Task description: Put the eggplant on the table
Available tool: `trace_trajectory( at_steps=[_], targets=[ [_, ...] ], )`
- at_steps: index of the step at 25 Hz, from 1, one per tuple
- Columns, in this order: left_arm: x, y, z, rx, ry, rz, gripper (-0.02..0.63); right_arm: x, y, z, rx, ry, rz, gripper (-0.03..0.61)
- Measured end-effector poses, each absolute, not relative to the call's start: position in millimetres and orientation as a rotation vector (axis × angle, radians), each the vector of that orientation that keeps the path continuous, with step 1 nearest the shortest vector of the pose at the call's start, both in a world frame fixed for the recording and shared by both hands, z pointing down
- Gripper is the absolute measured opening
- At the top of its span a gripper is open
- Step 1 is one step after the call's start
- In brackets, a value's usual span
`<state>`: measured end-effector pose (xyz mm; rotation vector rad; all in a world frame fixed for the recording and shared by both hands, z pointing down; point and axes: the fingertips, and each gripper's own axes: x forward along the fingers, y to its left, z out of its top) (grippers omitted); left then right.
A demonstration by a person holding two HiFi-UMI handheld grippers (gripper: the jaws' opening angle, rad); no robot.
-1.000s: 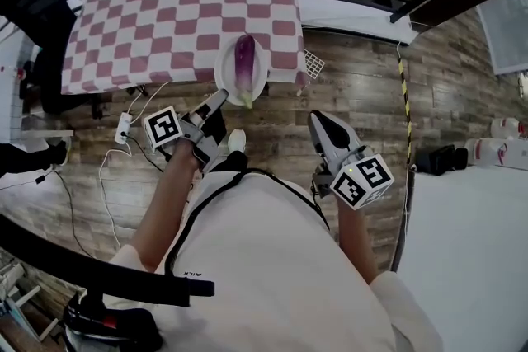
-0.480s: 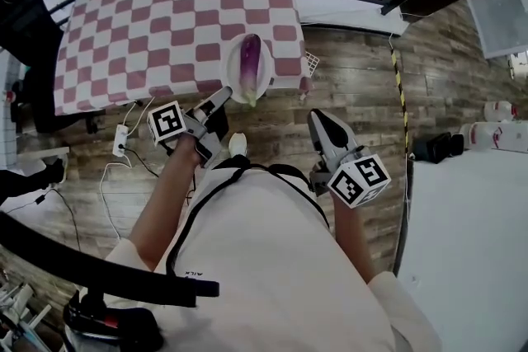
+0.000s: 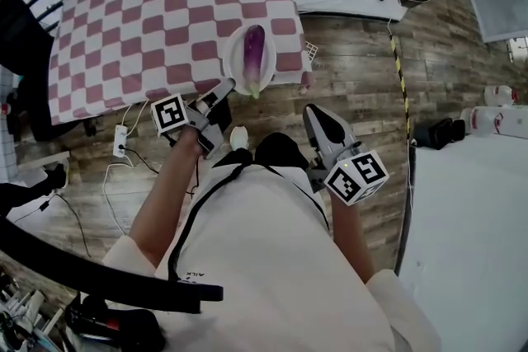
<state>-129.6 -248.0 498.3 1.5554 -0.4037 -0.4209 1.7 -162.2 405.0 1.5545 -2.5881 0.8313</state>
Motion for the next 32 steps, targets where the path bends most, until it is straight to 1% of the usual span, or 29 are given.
trace_trajectory(
  at_steps=[6, 18, 27, 32],
  targets=[
    [-108.3, -267.8, 510.4, 1.54, -0.407, -0.425, 0.031, 15.3, -184.2, 410.5, 1.526, -2.592, 0.871, 0.008],
    [-54.4, -305.1, 535.7, 1.537, -0.416, -0.5, 0.031, 70.4, -239.4, 441.6, 1.413, -2.567, 0.904, 0.008],
    [-25.4, -325.3, 581.9, 1.531, -0.45, -0.538, 0.033, 96.3, -263.4, 464.7, 1.309, -2.557, 0.933, 0.008],
    [-22.7, -313.8, 610.6, 1.522, -0.463, -0.557, 0.032, 92.3, -254.7, 481.2, 1.256, -2.552, 0.949, 0.008]
  ],
)
